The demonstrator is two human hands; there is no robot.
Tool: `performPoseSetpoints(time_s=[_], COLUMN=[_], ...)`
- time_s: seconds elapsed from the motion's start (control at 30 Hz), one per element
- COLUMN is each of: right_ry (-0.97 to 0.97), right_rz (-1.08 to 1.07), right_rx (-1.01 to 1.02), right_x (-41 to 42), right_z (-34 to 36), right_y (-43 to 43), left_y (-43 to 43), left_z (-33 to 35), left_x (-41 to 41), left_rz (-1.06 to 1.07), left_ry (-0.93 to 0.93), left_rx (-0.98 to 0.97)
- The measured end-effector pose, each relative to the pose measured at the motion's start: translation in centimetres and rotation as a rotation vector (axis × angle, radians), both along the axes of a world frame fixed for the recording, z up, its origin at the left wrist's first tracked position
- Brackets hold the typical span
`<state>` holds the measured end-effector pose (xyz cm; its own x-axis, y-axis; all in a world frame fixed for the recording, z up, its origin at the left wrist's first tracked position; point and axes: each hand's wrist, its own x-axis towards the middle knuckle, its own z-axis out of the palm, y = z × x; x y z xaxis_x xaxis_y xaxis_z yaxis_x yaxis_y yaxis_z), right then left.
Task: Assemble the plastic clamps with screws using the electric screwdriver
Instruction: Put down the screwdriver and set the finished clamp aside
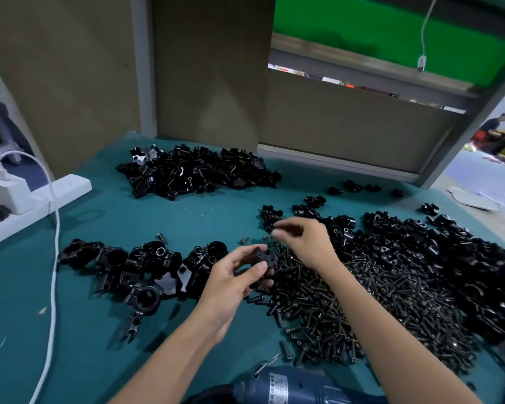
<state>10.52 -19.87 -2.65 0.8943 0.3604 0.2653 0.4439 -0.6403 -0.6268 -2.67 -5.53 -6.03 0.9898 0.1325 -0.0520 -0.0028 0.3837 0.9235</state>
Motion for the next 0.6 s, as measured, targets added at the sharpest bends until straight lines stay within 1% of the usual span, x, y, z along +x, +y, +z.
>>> performPoseSetpoints(time_s=[0.07,0.1,0.23,0.3,0.47,0.6], right_ry=[-0.087,-0.097,-0.027,-0.016,0.084,0.067], right_rz=[-0.147,-0.173,-0.078,-0.075,-0.093,-0.128], right_rx=[-0.002,-0.052,-0.443,-0.5,-0.41,-0.15], right_x=[0.8,1.2,2.4,3.1,4.6,3.7], right_z=[0.2,0.2,-0.1,-0.1,0.8,1.5], right_y=[-0.1,0.1,1.4,1.8,1.3,0.0], left_y=[0.0,-0.1,-0.1,-0.1,0.1,0.1], left_z=[0.0,0.0,-0.1,0.0,0.1,0.2], left_x=[0.0,0.0,-0.1,-0.1,-0.1,-0.1], left_rz=[0.004,0.007,0.006,0.004,0.004,0.001], left_ry=[0.005,0.008,0.013,0.009,0.02,0.023], left_rx=[0.016,0.019,0.026,0.02,0.019,0.011])
